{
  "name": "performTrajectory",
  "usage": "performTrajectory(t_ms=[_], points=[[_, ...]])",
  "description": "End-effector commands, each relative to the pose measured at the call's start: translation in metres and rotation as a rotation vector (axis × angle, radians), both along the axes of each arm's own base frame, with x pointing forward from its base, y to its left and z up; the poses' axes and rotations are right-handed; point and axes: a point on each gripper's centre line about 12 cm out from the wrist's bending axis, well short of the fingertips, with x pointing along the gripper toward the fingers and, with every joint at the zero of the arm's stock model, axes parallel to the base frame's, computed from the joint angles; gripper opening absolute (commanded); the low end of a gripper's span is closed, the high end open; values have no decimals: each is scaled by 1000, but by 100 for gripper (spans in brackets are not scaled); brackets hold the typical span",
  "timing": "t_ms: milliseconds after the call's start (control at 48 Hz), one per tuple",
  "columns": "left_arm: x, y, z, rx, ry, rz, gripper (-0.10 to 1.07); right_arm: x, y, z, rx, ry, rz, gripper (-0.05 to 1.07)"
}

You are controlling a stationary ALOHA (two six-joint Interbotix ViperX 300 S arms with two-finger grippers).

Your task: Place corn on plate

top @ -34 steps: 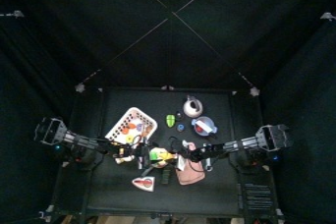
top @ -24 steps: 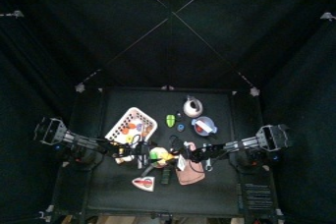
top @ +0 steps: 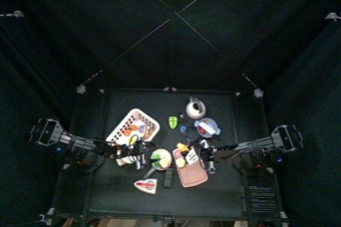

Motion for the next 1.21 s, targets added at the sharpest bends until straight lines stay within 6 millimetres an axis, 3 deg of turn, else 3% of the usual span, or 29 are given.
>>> performTrajectory(t_ms=[0,292,667,979,1188], points=[[1,1,8,-6,-28,7,94,-1,8,13,17,-32,-39,59],[1,1,7,-9,-26,11,94,-18,36,11,-56,-181,-204,59],[1,1,7,-9,-26,11,94,-31,89,-35,-36,-299,-405,60],[0,1,6,-16,-17,13,94,-1,134,-85,-60,-281,-597,60],[0,1,6,-15,-18,10,94,10,150,-105,-113,-235,-713,60]])
